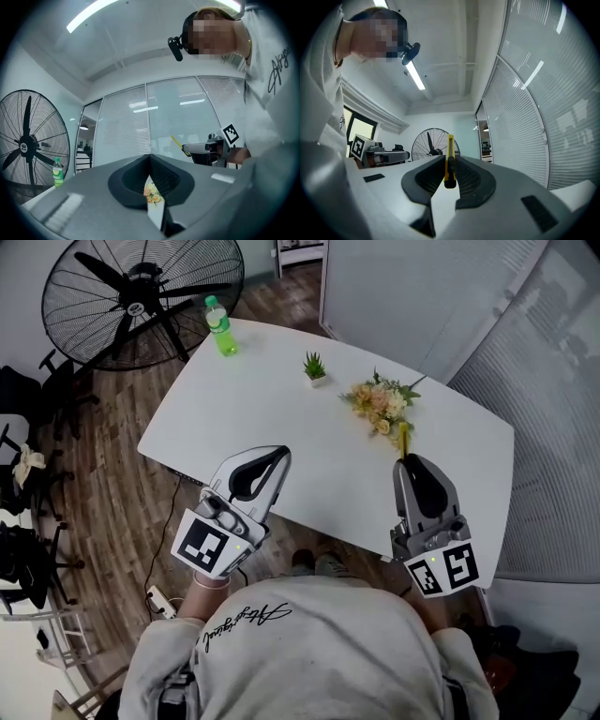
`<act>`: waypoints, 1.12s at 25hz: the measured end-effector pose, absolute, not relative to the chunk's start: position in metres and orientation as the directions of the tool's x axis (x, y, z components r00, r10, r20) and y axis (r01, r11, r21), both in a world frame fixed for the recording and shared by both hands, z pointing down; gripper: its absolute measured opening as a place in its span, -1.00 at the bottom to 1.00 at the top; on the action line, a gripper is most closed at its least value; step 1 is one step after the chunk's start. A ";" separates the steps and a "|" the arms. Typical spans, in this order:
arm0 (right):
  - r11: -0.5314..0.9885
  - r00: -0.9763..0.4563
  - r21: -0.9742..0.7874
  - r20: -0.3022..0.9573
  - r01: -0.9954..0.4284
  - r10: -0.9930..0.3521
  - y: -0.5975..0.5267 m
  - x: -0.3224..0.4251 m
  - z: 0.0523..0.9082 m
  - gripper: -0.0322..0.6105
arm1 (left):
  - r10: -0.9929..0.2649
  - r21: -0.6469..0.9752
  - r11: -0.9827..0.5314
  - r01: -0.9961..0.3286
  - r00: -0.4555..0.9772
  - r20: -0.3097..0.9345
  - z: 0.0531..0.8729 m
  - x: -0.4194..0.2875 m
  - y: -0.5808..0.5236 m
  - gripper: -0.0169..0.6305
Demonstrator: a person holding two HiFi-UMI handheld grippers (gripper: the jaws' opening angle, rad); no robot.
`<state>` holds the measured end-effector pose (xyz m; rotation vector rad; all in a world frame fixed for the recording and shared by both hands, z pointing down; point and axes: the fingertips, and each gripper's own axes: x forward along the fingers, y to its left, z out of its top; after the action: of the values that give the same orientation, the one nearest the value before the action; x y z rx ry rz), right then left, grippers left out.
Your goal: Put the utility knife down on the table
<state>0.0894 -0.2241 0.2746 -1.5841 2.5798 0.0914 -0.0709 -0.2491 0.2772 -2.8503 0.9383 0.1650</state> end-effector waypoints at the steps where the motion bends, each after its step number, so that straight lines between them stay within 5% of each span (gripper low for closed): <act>1: 0.457 -0.453 -0.006 -0.129 -0.889 -0.882 -0.225 0.093 0.275 -0.70 | -0.585 -0.098 -0.794 -0.600 0.798 -0.145 0.278 -0.067 -0.250 -0.95; 28: 0.481 -0.481 0.009 0.024 -0.876 -0.876 -0.260 0.129 0.307 -0.70 | -0.626 -0.065 -0.768 -0.637 0.768 -0.137 0.280 -0.033 -0.262 -0.95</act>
<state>0.1290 -0.2601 0.3068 -1.6128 2.7257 -0.0069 -0.0334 -0.2620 0.2798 -2.8516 1.0216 0.1635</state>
